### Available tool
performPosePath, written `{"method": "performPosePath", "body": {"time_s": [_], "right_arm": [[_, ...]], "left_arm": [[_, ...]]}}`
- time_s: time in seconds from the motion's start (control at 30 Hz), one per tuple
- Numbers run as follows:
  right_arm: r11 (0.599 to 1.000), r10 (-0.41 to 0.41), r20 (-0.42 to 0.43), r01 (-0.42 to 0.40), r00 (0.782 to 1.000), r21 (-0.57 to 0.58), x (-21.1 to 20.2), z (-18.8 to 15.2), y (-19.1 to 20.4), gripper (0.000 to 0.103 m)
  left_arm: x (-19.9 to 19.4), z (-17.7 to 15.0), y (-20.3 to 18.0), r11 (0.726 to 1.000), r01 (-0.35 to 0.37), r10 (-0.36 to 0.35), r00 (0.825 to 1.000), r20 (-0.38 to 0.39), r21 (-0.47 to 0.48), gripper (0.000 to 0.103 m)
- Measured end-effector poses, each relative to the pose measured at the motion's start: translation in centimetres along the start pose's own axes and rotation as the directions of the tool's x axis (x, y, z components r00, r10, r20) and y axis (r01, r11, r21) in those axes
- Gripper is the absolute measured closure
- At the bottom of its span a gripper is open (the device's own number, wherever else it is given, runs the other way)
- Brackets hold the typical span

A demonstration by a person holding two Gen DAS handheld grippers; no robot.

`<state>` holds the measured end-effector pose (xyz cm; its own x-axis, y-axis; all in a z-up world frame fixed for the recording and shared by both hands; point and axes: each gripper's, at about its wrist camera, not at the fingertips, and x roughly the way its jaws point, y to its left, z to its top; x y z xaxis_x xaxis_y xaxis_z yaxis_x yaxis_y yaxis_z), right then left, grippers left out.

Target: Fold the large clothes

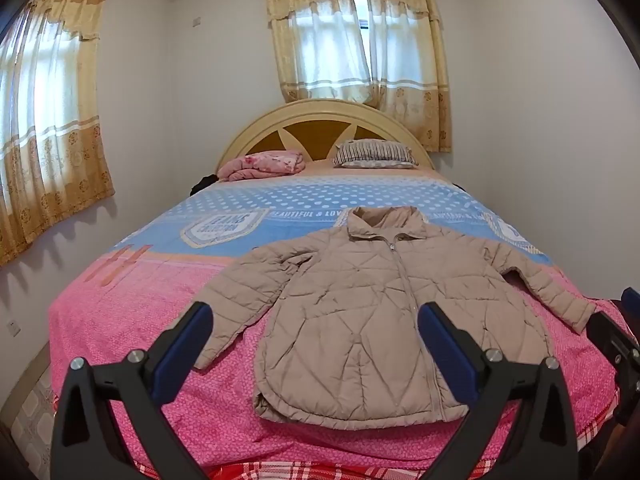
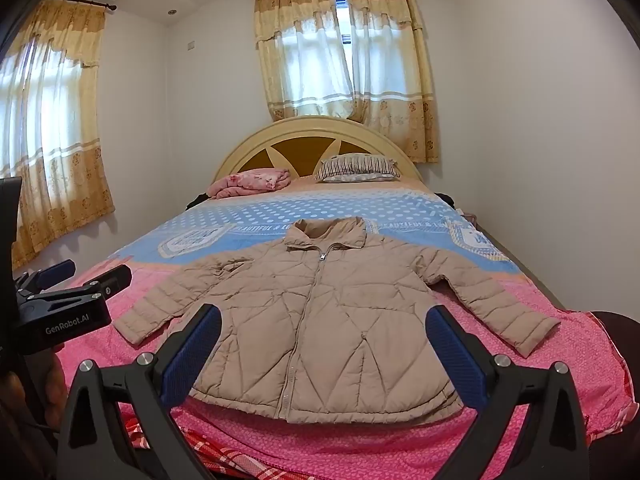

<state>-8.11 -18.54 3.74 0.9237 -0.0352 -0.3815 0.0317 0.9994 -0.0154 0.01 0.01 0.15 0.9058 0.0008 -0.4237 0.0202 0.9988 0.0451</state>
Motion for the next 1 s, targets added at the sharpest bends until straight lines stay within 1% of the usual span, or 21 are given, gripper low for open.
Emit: {"method": "performPosePath", "body": {"time_s": [1.0], "right_arm": [[1.000,0.008,-0.006,-0.008,1.000,-0.005,0.14,-0.31,0.63,0.001]], "left_arm": [[0.00,-0.11,0.00,1.000,0.000,0.000,1.000,0.006,0.000,0.000]]}}
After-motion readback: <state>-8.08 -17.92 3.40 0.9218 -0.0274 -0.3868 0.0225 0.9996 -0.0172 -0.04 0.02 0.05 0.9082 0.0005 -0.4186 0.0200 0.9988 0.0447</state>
